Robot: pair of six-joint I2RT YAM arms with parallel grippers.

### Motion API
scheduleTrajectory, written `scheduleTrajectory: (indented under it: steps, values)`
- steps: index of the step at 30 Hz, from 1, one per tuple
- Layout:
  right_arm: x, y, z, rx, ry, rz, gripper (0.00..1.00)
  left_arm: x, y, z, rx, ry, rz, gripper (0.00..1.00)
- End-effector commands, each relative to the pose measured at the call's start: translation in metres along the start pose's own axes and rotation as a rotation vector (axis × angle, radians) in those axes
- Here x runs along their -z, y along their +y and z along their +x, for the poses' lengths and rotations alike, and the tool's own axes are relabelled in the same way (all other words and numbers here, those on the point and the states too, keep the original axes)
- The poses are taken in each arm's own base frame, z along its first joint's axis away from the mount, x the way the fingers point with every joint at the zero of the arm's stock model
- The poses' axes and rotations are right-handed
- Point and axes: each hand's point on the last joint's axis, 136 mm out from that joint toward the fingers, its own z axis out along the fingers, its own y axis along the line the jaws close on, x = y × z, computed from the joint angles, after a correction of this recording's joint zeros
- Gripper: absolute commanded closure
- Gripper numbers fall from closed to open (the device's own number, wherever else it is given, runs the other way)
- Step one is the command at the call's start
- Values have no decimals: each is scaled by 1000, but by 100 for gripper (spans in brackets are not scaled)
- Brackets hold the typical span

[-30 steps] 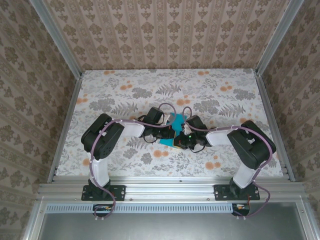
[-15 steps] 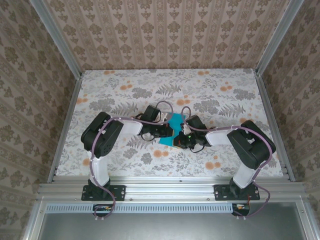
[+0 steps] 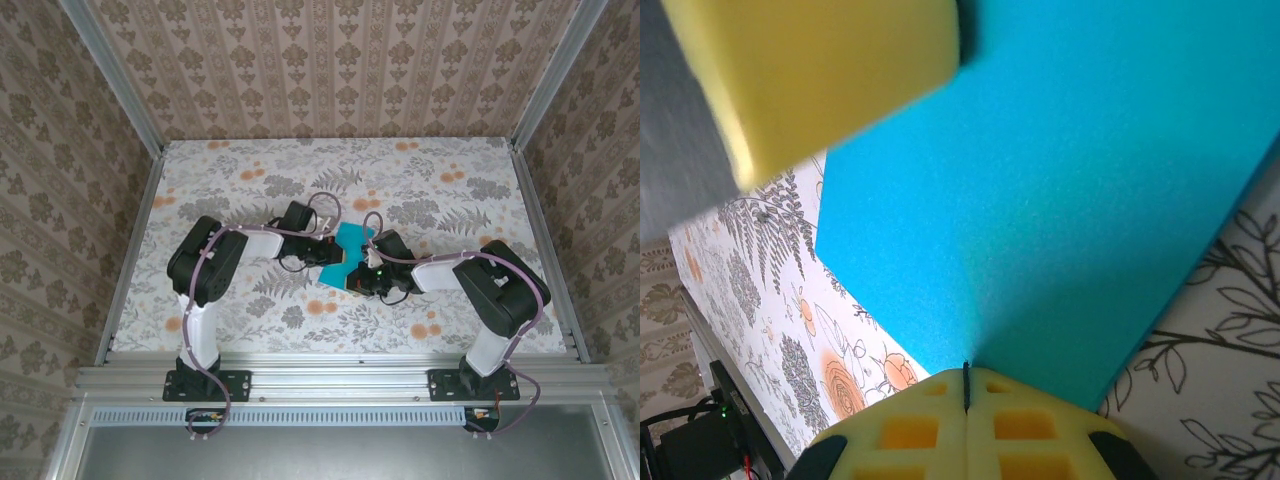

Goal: Fold a paper plane with a square sheet of paper (pick it up from the middle)
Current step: Fold the triangle a second time at the center of the table.

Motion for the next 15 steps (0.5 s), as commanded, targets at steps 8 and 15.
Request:
scheduleTrajectory:
  steps: [8,15]
  values:
    - [-2,-61,46,-105,130,205,96,10,47,-29,-17,-40,-179,100]
    - [2,-42,38,-89,117,156,96,17,39,-43,-56,-39,-202,100]
